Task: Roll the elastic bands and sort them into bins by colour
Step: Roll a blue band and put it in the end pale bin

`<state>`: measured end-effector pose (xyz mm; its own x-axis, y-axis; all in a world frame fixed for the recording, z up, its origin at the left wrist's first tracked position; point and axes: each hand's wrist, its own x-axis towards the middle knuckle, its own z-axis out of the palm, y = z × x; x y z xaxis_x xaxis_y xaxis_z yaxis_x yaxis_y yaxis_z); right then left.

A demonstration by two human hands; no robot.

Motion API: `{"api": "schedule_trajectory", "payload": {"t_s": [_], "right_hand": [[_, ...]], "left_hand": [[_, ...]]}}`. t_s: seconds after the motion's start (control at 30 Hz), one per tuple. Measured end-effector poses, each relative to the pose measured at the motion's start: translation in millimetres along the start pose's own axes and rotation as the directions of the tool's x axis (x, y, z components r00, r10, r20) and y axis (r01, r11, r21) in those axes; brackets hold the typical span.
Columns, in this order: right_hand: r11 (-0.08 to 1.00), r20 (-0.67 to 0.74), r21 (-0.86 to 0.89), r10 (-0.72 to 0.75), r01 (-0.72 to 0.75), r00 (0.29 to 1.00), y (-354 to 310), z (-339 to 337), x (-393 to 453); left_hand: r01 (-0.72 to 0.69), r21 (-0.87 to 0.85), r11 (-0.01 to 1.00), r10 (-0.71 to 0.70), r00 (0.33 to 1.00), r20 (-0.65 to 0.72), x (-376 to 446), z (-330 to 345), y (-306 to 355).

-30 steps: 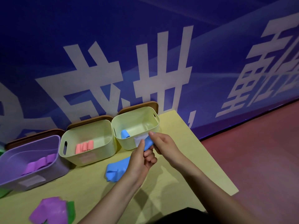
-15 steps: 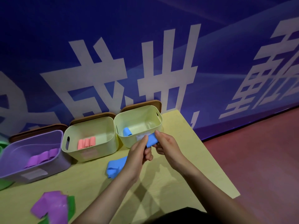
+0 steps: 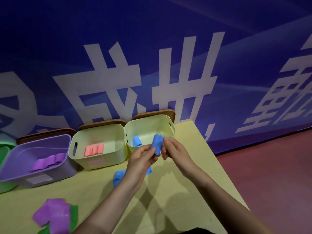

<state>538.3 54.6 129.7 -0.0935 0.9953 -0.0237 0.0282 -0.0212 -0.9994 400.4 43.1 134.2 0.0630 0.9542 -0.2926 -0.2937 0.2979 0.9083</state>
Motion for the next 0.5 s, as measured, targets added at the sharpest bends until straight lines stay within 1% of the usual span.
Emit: {"api": "schedule_trajectory", "payload": {"t_s": [0.07,0.17,0.27,0.33,0.4,0.5], "right_hand": [[0.997,0.003,0.07,0.039,-0.039,0.999,2,4,9],[0.995,-0.008,0.056,0.088,-0.087,0.996,4,5,30],[0.988,0.016,-0.032,0.149,-0.149,0.989,10,6,54],[0.972,-0.009,-0.069,0.223,-0.223,0.975,14,7,78],[0.956,-0.06,-0.108,0.266,-0.271,0.962,17,7,109],[0.9,-0.095,-0.276,0.323,-0.337,0.942,27,9,158]], "left_hand": [[-0.024,-0.047,0.999,0.022,0.999,-0.035,9,-2,2],[-0.021,-0.036,0.999,0.019,0.998,-0.063,24,-7,4],[0.028,0.047,0.999,-0.025,0.998,-0.066,43,-20,5],[0.046,0.144,0.988,-0.037,0.997,-0.065,62,-36,9],[0.047,0.227,0.973,-0.016,0.99,-0.138,84,-55,15],[0.049,0.349,0.936,0.06,0.953,-0.296,114,-88,18]]}}
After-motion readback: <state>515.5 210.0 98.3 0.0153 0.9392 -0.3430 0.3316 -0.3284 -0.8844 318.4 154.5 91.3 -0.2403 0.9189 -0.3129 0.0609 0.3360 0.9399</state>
